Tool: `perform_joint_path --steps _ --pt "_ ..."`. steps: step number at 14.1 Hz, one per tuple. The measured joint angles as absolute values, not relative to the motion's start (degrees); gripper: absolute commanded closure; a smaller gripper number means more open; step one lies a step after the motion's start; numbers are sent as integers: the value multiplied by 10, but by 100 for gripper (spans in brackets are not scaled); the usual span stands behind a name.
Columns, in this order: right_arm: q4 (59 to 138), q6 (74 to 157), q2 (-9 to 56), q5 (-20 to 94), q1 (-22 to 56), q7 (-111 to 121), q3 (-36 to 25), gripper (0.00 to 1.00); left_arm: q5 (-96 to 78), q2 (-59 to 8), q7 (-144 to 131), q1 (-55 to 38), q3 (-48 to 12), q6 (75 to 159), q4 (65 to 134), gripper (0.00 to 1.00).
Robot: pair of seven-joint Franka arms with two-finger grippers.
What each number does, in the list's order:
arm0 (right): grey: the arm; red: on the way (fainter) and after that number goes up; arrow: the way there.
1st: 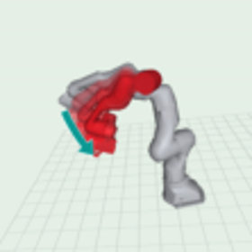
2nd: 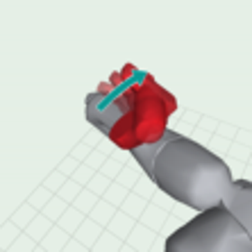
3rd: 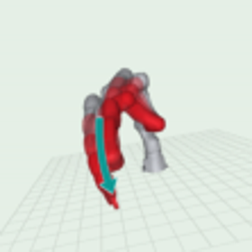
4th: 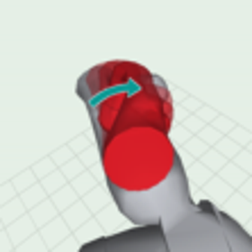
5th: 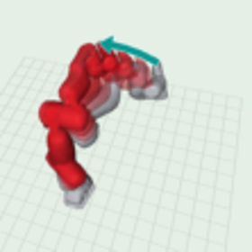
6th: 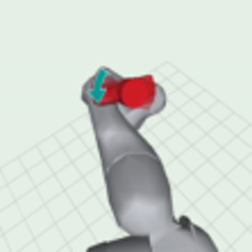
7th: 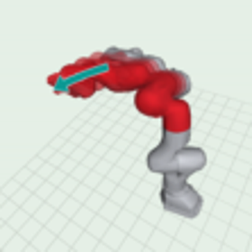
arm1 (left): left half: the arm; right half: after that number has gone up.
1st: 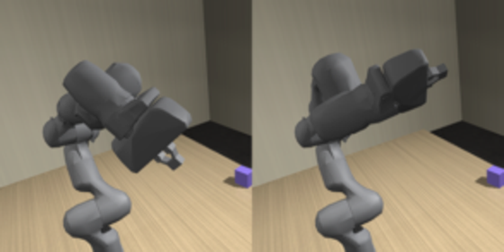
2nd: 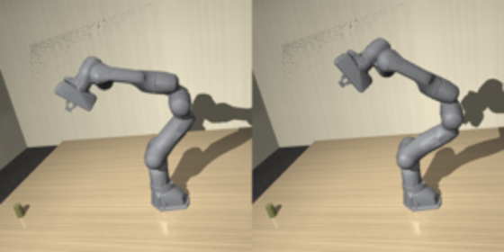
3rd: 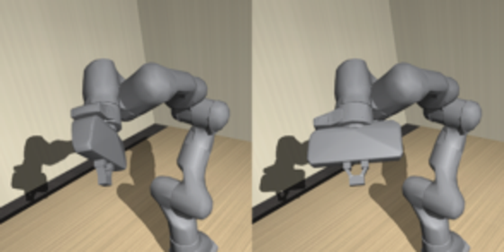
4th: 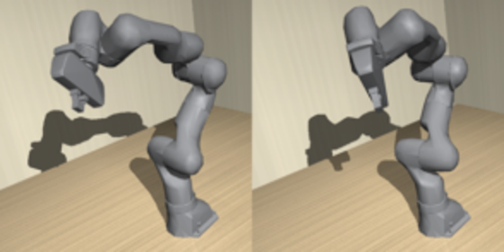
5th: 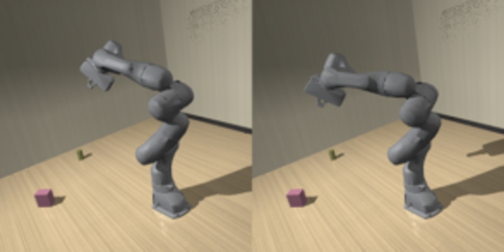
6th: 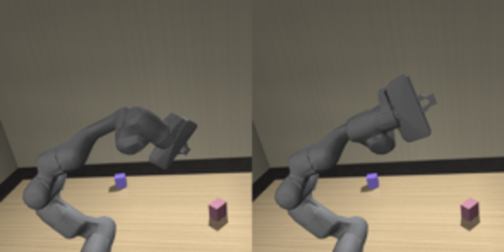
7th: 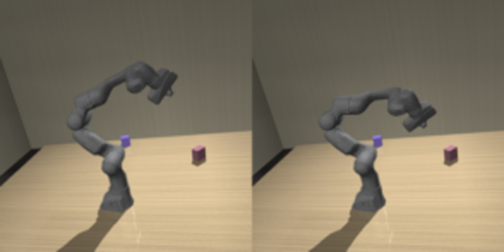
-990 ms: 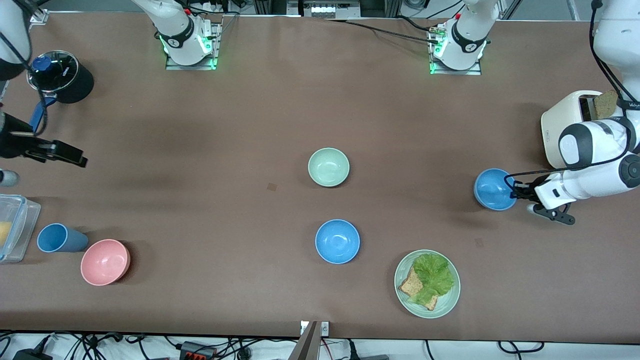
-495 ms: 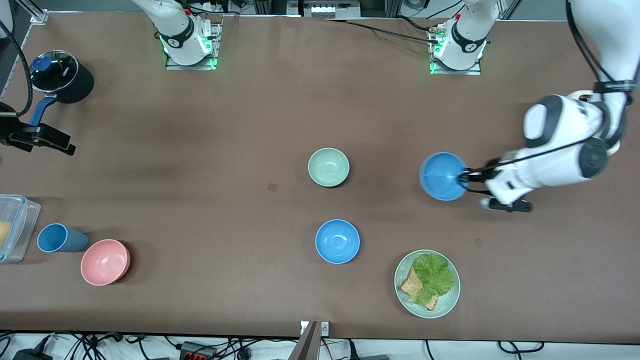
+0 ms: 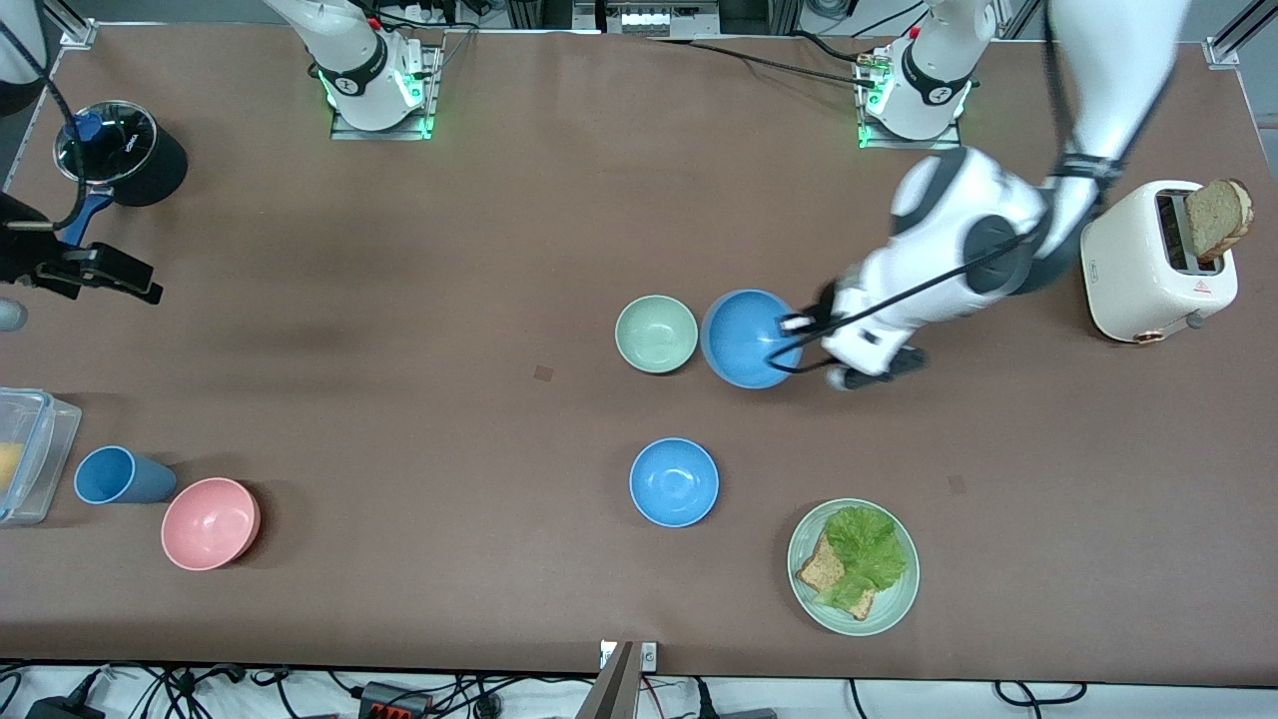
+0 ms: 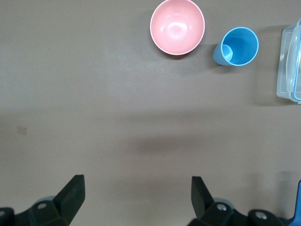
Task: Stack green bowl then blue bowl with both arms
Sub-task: 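Carry the blue bowl with the left gripper and lower it into the green bowl, then open the left gripper to release the blue bowl and lift away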
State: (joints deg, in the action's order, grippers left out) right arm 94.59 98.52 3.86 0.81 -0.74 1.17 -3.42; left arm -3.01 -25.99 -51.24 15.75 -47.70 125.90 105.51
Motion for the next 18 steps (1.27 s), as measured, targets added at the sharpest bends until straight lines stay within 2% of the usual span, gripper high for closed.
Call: perform_joint_path --steps 3,6,9,18 --pt "989 1006 9 8 -7 12 -33 0 -30 -290 -620 95 -475 1337 1064 99" --pt "995 1008 4 8 -7 12 -31 0 -27 -309 -668 68 -470 1412 1094 99" --pt "990 1012 3 8 -7 12 -31 0 24 -313 -681 67 -466 1422 1115 99" --pt "984 1011 3 8 -9 13 -31 0 123 -319 -749 45 -452 1423 1124 100"
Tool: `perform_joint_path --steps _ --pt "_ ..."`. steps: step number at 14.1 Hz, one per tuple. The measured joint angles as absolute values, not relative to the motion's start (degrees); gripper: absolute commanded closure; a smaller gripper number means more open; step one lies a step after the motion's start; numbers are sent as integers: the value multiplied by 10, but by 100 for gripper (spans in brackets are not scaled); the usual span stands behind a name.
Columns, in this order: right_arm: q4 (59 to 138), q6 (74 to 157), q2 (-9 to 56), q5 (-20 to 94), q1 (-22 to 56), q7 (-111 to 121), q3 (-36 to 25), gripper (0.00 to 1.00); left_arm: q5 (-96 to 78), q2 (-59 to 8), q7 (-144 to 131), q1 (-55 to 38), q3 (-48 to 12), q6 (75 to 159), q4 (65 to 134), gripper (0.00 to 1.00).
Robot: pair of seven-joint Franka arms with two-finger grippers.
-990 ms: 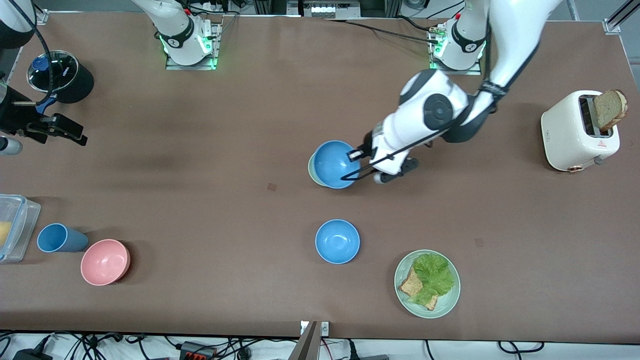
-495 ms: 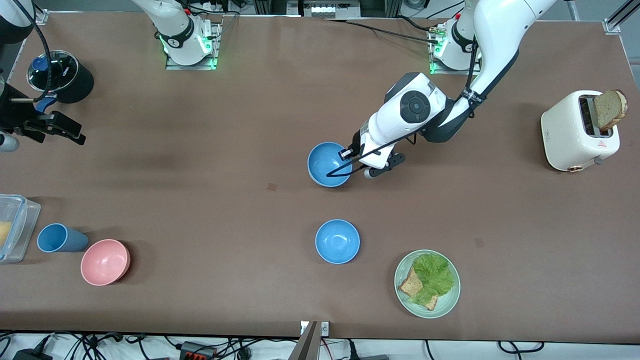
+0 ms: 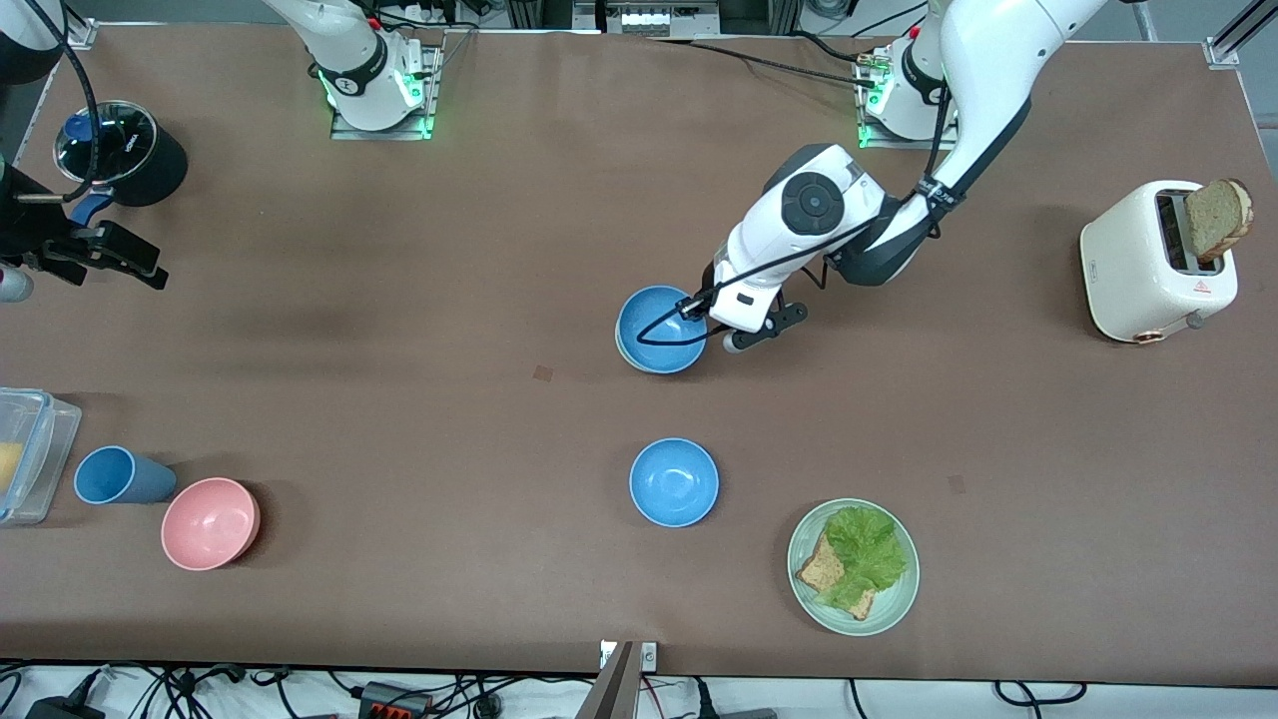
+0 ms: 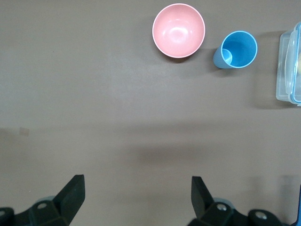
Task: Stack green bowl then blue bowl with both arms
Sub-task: 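Open the left gripper to release the blue bowl and lift away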
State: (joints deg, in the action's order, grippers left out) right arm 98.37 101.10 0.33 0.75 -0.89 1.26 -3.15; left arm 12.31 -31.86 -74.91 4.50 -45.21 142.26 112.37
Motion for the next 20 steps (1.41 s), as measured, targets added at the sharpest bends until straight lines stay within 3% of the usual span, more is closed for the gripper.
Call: perform_joint_path --steps 12,13,14,20 --pt "984 991 3 8 -14 15 -27 0 145 -338 -766 33 -441 1438 1124 99" --pt "984 987 3 8 -14 15 -27 0 145 -339 -766 33 -439 1438 1124 96" --pt "984 985 3 8 -14 15 -27 0 147 -339 -766 33 -437 1438 1124 85" --pt "983 983 3 8 -14 15 -27 0 154 -343 -779 34 -432 1431 1113 75"
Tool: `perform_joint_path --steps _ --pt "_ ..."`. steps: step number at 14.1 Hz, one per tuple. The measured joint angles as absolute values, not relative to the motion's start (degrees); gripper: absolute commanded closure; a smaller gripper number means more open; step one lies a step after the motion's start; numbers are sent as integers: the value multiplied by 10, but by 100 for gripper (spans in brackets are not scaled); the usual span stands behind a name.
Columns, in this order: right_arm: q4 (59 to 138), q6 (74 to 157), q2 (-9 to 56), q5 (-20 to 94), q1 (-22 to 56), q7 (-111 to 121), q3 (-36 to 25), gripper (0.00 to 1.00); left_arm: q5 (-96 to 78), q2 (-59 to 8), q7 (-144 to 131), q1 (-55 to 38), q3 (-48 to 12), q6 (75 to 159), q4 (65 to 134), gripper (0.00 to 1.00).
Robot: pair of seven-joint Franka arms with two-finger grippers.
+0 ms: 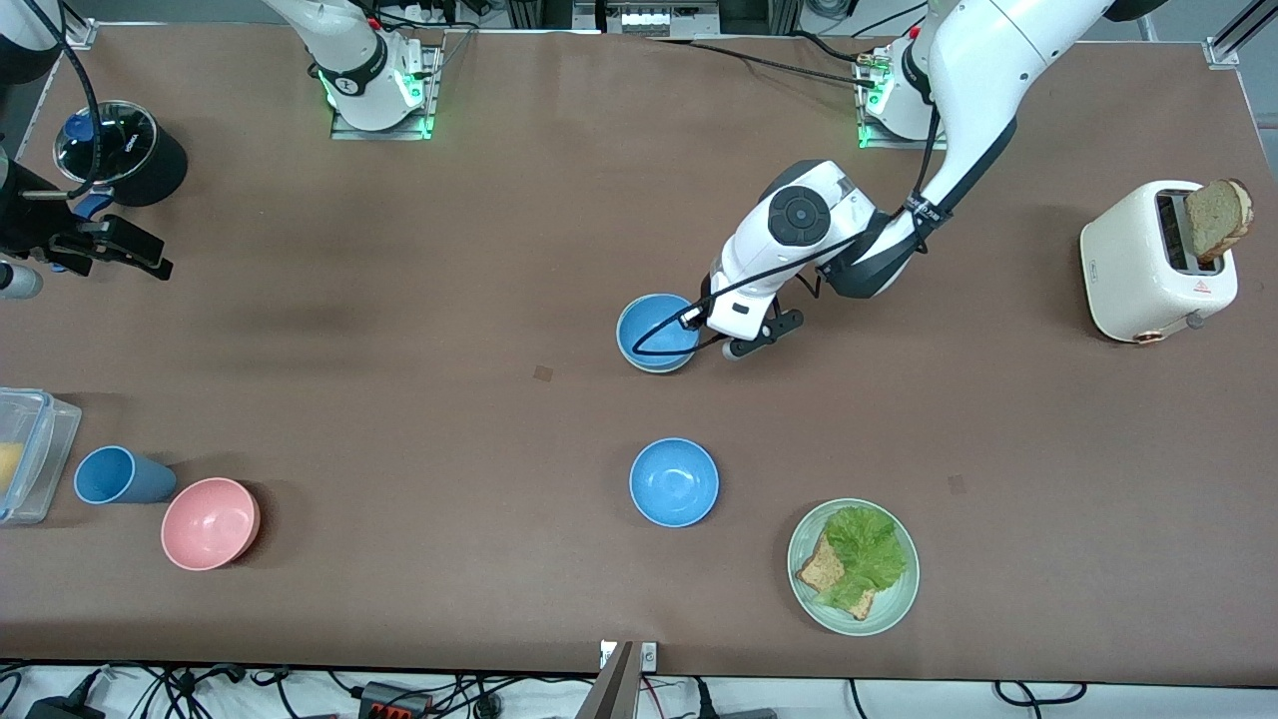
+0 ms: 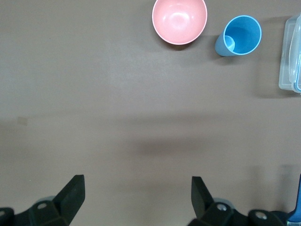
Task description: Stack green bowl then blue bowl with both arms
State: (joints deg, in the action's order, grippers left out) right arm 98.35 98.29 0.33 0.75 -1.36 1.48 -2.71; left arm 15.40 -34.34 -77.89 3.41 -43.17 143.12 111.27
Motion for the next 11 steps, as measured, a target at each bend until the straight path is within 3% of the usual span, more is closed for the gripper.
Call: perform_joint_path --steps 8,11 --pt "982 983 2 8 -14 30 -27 0 154 -342 -745 49 -434 1233 995 72" --pt "982 983 2 7 -14 30 -27 0 154 -342 -650 119 -470 1195 989 70"
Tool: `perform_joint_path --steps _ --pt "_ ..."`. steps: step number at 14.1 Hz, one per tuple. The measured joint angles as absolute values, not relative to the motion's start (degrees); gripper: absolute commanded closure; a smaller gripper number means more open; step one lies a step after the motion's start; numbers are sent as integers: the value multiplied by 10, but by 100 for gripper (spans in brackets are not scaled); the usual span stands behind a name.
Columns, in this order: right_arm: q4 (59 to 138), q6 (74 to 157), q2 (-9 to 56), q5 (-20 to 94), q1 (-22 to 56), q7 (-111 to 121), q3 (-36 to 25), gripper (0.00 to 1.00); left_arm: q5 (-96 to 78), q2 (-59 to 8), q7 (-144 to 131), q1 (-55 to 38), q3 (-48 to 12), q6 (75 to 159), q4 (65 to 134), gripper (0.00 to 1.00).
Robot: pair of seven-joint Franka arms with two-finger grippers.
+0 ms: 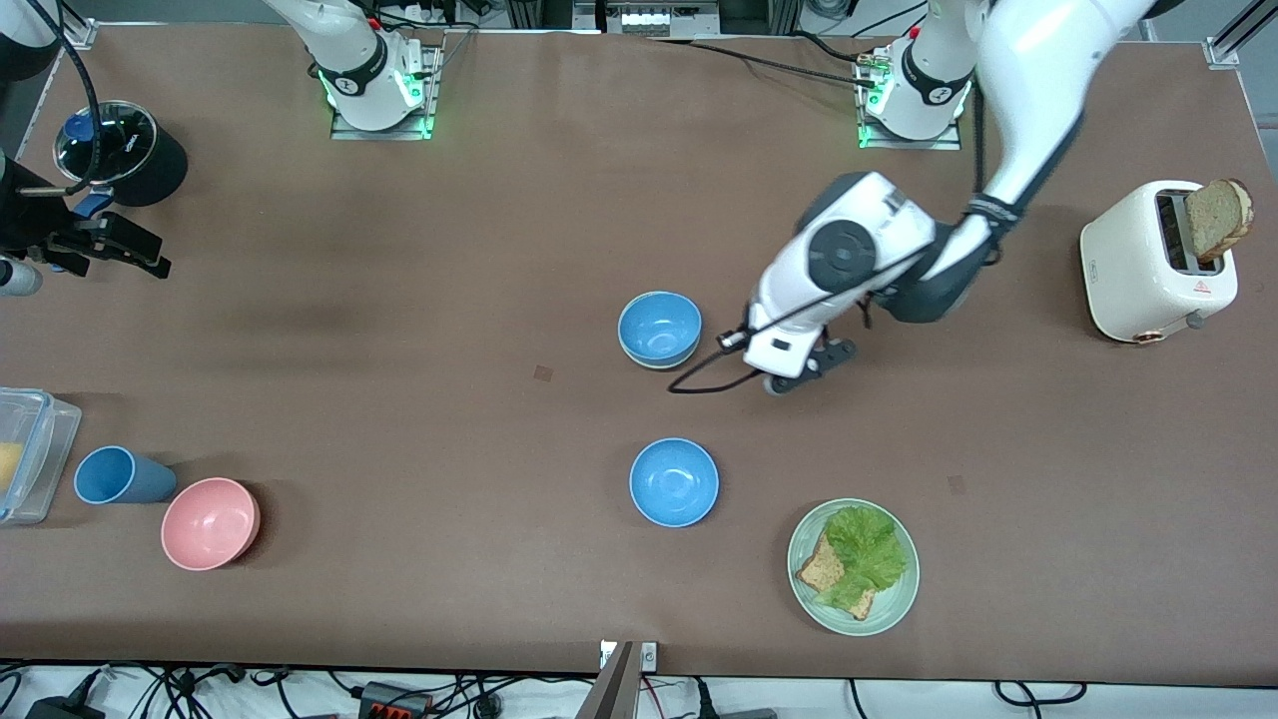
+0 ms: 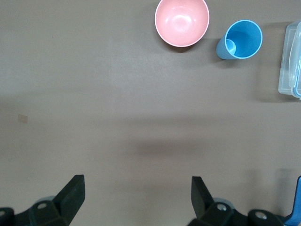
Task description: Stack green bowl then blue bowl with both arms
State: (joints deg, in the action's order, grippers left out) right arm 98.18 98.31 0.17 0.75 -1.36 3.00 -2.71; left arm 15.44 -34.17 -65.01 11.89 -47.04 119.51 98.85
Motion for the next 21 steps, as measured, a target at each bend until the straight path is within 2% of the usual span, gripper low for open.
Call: perform_joint_path --steps 3,7,13,14,15,16,17,21 --pt "982 983 1 7 -14 30 -27 0 155 -341 -512 216 -513 1131 969 70" --pt "982 983 1 7 -14 31 -27 0 158 -340 -337 265 -518 1030 897 70" --pt "982 983 1 7 -14 31 -27 0 208 -341 -121 329 -517 1018 869 66" --pt "982 983 1 7 -14 31 -27 0 212 -341 -98 333 -516 1015 861 62" --pt "982 983 1 7 -14 31 -27 0 214 -339 -76 334 -511 1008 854 51" --pt "982 983 1 7 -14 31 -27 0 213 -332 -52 331 -496 1004 849 14" --pt "982 983 1 7 -14 31 -27 0 200 -318 -24 318 -465 1001 847 0" --pt "982 986 1 7 -14 31 -26 0 37 -219 69 170 -214 987 860 0"
